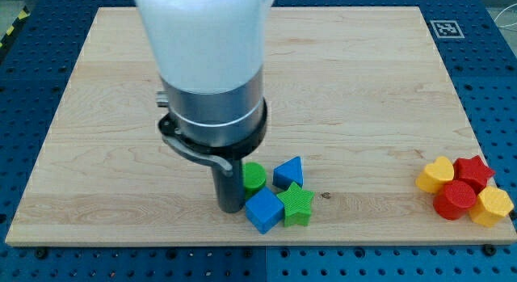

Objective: Push green star along with blue cube left a bit

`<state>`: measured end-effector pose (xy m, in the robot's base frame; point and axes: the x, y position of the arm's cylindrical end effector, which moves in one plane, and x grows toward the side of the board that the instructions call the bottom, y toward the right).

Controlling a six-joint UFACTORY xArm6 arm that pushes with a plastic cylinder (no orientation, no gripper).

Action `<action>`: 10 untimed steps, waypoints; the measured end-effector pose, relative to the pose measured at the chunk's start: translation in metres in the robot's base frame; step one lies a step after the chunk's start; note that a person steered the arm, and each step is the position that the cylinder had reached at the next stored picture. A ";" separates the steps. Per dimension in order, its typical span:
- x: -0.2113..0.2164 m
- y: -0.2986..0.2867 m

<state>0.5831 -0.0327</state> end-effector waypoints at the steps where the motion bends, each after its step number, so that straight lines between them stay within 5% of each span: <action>1: 0.002 0.013; 3: 0.023 -0.065; 4: -0.032 -0.101; 5: -0.081 -0.056; 7: -0.070 0.135; 10: 0.003 0.166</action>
<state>0.5864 0.1334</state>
